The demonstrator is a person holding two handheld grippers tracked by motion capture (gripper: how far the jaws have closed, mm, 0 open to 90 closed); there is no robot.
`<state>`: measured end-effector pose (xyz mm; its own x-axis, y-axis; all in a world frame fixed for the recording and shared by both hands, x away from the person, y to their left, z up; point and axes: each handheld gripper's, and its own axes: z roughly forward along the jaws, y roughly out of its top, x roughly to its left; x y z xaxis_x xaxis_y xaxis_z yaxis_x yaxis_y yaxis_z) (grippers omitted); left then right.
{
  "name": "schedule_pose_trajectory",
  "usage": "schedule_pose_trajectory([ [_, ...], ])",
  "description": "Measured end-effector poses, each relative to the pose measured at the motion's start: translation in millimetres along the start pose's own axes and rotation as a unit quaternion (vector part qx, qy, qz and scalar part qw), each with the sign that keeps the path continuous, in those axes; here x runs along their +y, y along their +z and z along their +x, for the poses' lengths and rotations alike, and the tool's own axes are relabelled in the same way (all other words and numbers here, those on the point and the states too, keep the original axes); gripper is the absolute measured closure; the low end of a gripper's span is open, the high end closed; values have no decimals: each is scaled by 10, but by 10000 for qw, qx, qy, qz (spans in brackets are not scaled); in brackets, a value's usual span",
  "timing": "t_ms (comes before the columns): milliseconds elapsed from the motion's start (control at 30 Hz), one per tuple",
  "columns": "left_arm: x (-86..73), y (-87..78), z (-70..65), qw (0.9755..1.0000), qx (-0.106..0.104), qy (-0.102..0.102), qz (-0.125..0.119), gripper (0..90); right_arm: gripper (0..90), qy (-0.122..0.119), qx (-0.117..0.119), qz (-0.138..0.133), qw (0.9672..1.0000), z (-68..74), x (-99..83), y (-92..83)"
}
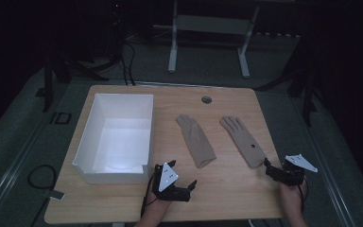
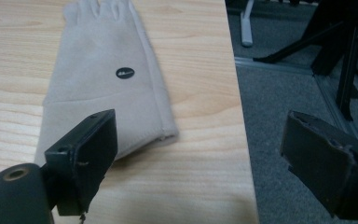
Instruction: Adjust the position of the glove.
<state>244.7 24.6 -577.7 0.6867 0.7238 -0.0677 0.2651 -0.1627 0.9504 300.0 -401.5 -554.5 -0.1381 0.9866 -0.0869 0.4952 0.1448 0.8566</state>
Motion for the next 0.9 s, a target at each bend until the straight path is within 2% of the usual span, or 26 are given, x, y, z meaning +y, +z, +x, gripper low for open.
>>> schedule_pose_trajectory([
  [33, 1, 1, -2, 10000, 8, 7, 6, 3, 126, 7, 28, 61, 10000, -9, -1, -1],
  [100, 2, 3, -6, 10000, 23, 20, 19, 3, 135, 177, 495, 474, 9975, -55, 7, 29],
  [133, 2, 3, -6, 10000, 23, 20, 19, 4, 135, 177, 495, 474, 9975, -55, 7, 29],
  [167, 3, 4, -8, 10000, 29, 26, 25, 4, 145, 144, 571, 585, 9965, -49, 4, 43],
  [233, 2, 4, -8, 10000, 33, 26, 23, 4, 140, 82, 557, 521, 9971, -32, 20, 27],
  [333, 3, 4, -8, 10000, 36, 22, 24, 4, 137, 160, 644, 478, 9966, -18, 69, 6],
  [367, 3, 4, -7, 10000, 37, 19, 25, 3, 138, 95, 651, 351, 9972, 17, 133, -41],
  [400, 2, 4, -6, 10000, 36, 17, 22, 3, 138, 95, 651, 351, 9972, 17, 133, -41],
  [433, 2, 4, -7, 10000, 36, 19, 21, 3, 134, 96, 794, 340, 9962, 52, 196, -71],
  [500, 2, 5, -11, 10000, 38, 24, 18, 4, 137, 113, 778, 337, 9963, 68, 222, -80],
  [533, 2, 5, -17, 10000, 44, 51, 25, 4, 120, 161, 930, 320, 9950, 104, 290, -97],
  [600, 2, 6, -20, 10000, 47, 61, 23, 3, 121, 161, 929, 295, 9951, 120, 311, -100],
  [667, 2, 6, -22, 10000, 47, 70, 27, 3, 119, 22, 962, 240, 9951, 195, 391, -111],
  [733, 2, 6, -19, 10000, 46, 61, 24, 3, 119, -21, 1090, 194, 9939, 229, 452, -110],
  [800, 2, 5, -17, 10000, 43, 46, 23, 3, 120, -45, 1079, 168, 9940, 244, 485, -111],
  [833, 2, 5, -17, 10000, 44, 44, 19, 3, 120, -88, 1190, 154, 9927, 274, 555, -106],
  [900, 2, 5, -18, 10000, 45, 50, 21, 3, 120, -103, 1196, 146, 9927, 290, 587, -102],
])
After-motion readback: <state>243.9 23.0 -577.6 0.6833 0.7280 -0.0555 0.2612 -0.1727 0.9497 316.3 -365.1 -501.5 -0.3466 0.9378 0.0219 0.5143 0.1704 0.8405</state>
